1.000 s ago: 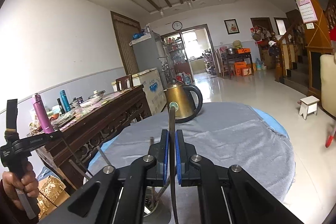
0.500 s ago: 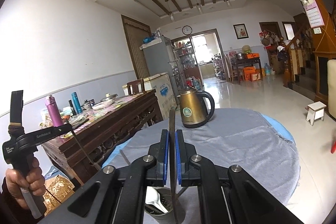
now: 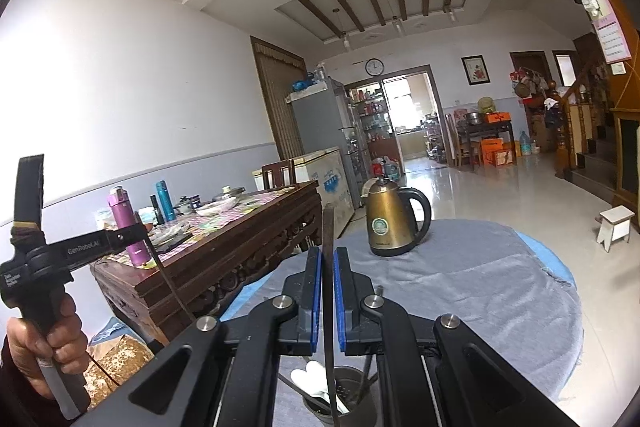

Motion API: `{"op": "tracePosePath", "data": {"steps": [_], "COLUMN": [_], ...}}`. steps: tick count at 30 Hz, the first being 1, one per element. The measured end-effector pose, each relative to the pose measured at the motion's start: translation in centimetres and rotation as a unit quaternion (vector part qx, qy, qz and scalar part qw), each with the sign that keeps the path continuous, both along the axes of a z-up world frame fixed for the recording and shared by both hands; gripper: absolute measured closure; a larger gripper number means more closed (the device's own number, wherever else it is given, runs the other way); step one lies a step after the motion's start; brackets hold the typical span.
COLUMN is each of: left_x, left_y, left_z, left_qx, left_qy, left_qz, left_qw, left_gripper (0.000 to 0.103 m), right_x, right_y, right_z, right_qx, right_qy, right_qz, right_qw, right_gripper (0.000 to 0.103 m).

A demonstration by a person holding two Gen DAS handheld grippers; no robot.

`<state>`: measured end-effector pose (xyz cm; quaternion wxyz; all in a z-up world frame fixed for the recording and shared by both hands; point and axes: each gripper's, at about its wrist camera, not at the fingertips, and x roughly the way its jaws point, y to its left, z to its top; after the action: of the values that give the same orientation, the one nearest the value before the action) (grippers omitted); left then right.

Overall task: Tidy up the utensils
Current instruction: 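Lower the held chopsticks into the mesh cup with both grippers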

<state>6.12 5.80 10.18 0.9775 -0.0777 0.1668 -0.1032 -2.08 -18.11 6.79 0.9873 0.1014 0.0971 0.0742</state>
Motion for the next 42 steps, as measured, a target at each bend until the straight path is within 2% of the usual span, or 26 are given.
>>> {"op": "tracePosePath", "data": {"steps": [13,24,34,42], "left_x": [-1.0,-0.6,0.3,1.8], "left_y": [-0.7,-2.3,-4.2,-6.7], "left_z": [2.0,3.4,3.0,-0.2], "left_qx": [-0.01,-0.026,-0.04,-0.032], "left_qy": [-0.01,-0.011,-0.001,0.036], "left_qz": [-0.023,-0.068,-0.096,-0.108], "left_qw": [0.9996,0.9973,0.9945,0.993], "left_gripper": [0.098,0.098,0.098,0.098], "right_x": [0.6,2.3,3.9,3.9], "right_y": [0.6,0.3,0.5,-0.2], "right_z": [1.3,0.8,-0.5,-1.9], "right_qx": [0.006,0.009,-0.009,-0.008], "right_qy": [-0.02,-0.02,-0.005,0.014], "right_qz": [0.011,-0.011,-0.033,-0.039], "right_qw": [1.0,1.0,0.999,0.999], "right_gripper": [0.096,0.096,0.096,0.096]}}
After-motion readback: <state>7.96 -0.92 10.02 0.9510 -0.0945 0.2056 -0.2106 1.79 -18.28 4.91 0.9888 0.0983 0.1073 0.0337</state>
